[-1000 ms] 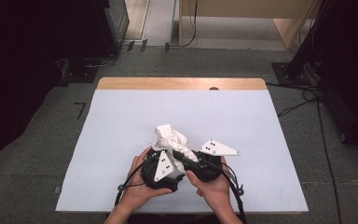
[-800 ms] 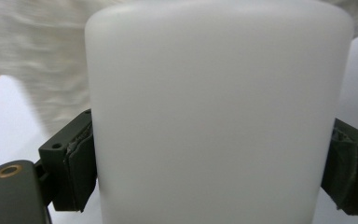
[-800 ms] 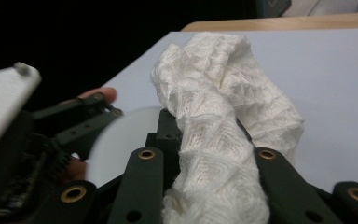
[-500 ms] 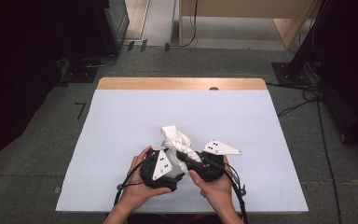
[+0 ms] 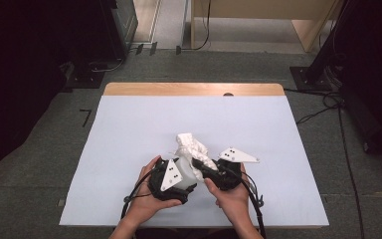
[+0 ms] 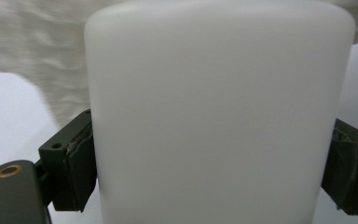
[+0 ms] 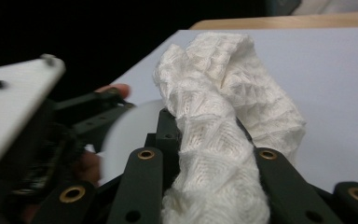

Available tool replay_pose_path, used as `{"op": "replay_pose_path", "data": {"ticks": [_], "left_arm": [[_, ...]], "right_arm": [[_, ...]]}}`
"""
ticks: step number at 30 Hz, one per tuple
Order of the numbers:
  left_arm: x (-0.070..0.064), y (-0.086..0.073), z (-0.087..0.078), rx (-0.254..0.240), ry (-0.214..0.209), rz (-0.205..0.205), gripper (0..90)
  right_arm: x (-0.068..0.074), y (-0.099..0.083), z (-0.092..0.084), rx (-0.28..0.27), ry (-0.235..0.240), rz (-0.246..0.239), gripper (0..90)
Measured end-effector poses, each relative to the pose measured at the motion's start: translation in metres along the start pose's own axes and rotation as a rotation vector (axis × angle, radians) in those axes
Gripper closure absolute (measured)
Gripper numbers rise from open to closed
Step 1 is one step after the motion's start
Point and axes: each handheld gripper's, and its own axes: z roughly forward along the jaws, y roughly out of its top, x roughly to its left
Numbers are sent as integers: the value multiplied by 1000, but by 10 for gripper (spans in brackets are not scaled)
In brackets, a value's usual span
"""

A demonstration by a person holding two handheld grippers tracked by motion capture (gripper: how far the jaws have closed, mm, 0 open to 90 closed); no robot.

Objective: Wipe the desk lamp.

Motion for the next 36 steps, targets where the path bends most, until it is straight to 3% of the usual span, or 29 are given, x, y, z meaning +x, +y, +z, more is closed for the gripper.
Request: {"op": "replay_pose_path", "data": {"ticks": [5, 7, 9, 10, 12, 14, 16, 20, 23, 29, 33, 36], "left_arm": [[-1, -1, 0, -7, 3, 11, 86], [-1, -1, 0, -7, 3, 17, 86], [0, -1, 0, -8, -1, 11, 86], [0, -1, -1, -7, -4, 6, 86], [2, -2, -1, -9, -11, 1, 85], [2, -2, -1, -11, -11, -8, 86], [2, -2, -1, -9, -9, -4, 85], [1, -2, -1, -11, -5, -6, 86], [1, -2, -1, -12, -4, 0, 86], [3, -4, -2, -23, -9, -17, 85], [3, -4, -2, -23, -4, -13, 85], [2, -5, -2, -25, 0, -17, 85]], "right_arm": [[8, 3, 4, -35, 36, -33, 731], [3, 2, 7, -36, 7, -31, 730], [-4, 1, 9, -14, -71, -44, 732], [-7, 0, 8, -5, -80, -33, 734], [-12, 0, 5, 14, -67, -2, 737], [-7, 1, 3, 24, -47, -21, 739], [3, 3, 2, 14, 9, -45, 739], [15, 7, 4, -14, 62, -56, 733], [9, 6, 8, -24, 21, -48, 728], [-19, 0, 9, 21, -96, -3, 733], [-23, -1, 7, 38, -90, 18, 733], [-11, 3, 5, 27, -33, -4, 732]]}}
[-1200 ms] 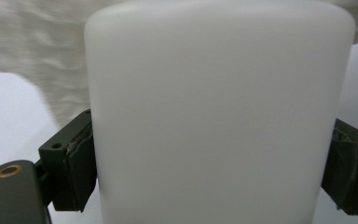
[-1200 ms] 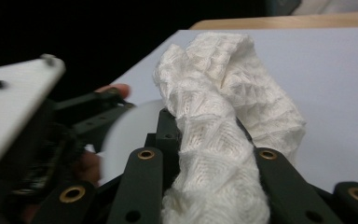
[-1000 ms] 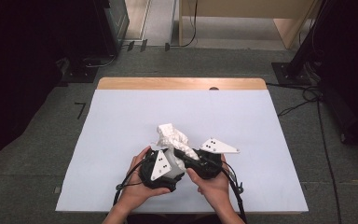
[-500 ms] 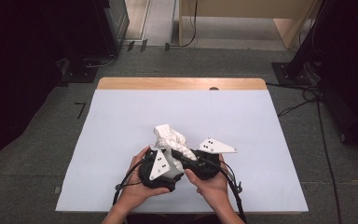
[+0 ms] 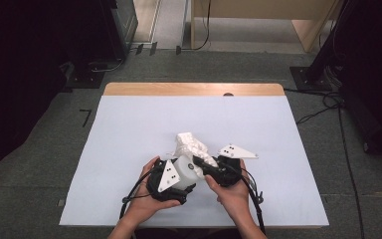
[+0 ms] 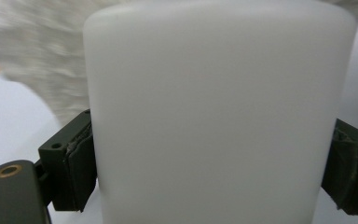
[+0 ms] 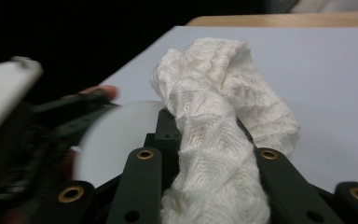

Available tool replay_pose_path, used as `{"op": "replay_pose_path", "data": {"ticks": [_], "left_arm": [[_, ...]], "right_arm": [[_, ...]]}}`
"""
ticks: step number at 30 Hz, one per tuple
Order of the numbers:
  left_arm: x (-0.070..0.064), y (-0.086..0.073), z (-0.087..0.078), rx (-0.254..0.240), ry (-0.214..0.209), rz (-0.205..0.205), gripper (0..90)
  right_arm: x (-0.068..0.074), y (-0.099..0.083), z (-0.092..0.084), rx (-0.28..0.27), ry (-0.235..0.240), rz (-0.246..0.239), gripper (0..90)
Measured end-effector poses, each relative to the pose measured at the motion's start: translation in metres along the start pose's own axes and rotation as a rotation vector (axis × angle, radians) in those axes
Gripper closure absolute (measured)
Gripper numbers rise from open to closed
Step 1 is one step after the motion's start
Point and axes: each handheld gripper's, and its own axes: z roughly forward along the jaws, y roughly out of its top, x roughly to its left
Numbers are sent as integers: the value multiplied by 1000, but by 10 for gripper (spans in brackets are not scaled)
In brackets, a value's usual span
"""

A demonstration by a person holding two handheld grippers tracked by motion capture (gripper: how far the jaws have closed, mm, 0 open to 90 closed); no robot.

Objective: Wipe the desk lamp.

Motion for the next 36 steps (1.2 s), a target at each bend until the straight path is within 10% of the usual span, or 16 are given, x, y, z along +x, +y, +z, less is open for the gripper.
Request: {"op": "replay_pose_path", "data": {"ticks": [6, 16, 21, 27, 36], "left_arm": [[-3, 0, -1, -3, 8, 9, 85], [-1, -3, -1, -16, 15, -13, 84], [16, -9, -3, -48, -15, -159, 84], [29, -18, -2, -149, 53, -258, 84], [24, -24, 3, -146, 61, -222, 81]], "right_arm": [[30, 7, -3, -20, 93, -57, 728], [-20, -3, 2, 25, -47, 54, 731], [-27, -4, -1, 22, -51, 73, 730], [-28, -2, -3, 9, -64, 60, 726], [-32, -3, -9, -14, -89, 43, 718]]}}
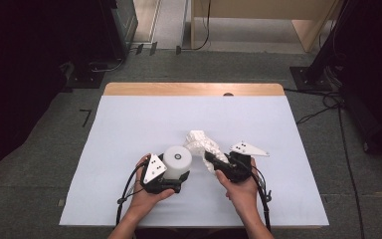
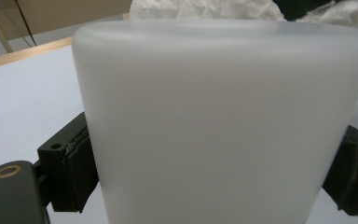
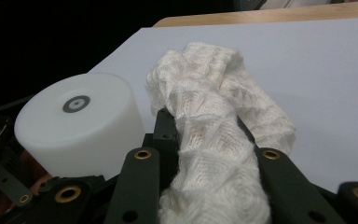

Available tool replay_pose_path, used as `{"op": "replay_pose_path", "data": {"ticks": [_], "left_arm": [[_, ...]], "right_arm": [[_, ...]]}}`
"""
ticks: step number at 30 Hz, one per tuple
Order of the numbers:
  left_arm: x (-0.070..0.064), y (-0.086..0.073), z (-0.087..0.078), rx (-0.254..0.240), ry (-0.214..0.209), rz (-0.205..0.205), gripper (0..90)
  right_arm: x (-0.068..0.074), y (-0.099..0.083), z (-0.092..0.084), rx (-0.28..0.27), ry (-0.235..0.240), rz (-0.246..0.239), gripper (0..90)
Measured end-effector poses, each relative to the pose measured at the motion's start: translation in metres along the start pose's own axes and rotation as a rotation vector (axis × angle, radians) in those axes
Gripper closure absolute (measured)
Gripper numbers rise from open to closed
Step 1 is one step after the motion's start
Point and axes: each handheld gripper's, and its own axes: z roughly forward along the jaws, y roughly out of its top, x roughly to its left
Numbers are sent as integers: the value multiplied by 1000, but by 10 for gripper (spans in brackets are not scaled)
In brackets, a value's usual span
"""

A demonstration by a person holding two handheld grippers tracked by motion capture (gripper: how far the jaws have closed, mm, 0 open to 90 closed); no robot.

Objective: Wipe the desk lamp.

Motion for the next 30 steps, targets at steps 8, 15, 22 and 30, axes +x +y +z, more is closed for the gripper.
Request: {"op": "replay_pose_path", "data": {"ticks": [8, 15, 22, 30], "left_arm": [[2, -1, -13, 18, -38, -6, 32], [14, 7, -32, -22, -104, -1, 32], [10, 7, -28, -16, -99, 56, 87], [-5, 13, -16, -37, -55, 46, 89]], "right_arm": [[3, -5, -1, 16, 16, -1, 712], [2, -6, -5, 10, 19, 0, 705], [8, -10, -1, 14, 62, 1, 699], [22, -9, -2, -37, 122, -24, 731]]}}
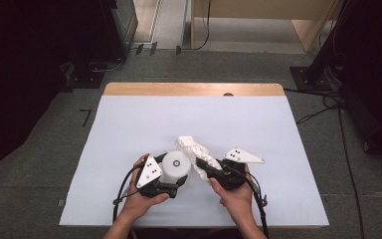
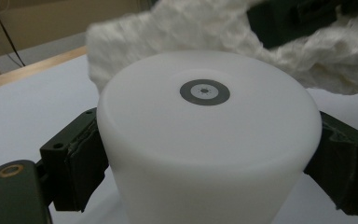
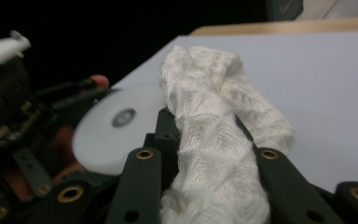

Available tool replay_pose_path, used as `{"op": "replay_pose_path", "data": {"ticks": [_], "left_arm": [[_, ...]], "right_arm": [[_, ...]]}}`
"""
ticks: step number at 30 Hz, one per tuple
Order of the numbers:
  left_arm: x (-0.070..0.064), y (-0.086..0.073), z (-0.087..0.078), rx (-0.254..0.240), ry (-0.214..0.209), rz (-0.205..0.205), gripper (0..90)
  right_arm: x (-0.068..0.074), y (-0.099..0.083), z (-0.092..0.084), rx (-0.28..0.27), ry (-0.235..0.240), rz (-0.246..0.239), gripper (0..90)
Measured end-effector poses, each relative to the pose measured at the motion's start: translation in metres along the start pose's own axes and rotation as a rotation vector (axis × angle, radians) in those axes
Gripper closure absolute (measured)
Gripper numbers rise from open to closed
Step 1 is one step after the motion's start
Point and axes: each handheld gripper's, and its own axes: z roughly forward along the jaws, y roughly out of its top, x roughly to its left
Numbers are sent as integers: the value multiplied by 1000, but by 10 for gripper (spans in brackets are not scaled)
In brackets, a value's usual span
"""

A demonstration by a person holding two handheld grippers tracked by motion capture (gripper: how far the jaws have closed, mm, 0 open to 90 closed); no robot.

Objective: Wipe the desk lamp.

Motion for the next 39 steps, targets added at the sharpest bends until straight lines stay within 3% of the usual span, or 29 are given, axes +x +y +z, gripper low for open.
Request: {"op": "replay_pose_path", "data": {"ticks": [3, 5, 9, 18, 22, 26, 30, 32, 35, 39], "left_arm": [[-4, -1, 6, -7, 17, -15, 89], [-3, -3, 7, -12, 23, -36, 89], [-2, -3, 5, -3, 25, -35, 89], [-2, -3, 6, 6, 19, -28, 89], [-2, -3, 5, 8, 19, -28, 89], [-3, -2, 5, 12, 38, -36, 89], [-5, 1, 9, 20, 120, -56, 89], [-4, 1, 10, 17, 130, -70, 89], [-3, 0, 9, 15, 125, -73, 88], [-1, -1, 8, 16, 114, -67, 89]], "right_arm": [[6, 4, -5, -55, 12, -15, 739], [7, 3, -4, -50, -9, -13, 741], [4, -12, 5, -23, -24, 17, 745], [-9, -48, 28, 144, -107, 63, 749], [-11, -52, 30, 169, -108, 68, 749], [-6, -44, 21, 97, -73, 54, 748], [4, -25, 5, -22, -21, 19, 746], [9, -20, 2, -33, -36, -18, 745], [8, -23, 6, -3, -46, -26, 745], [-3, -45, 27, 131, -63, 16, 744]]}}
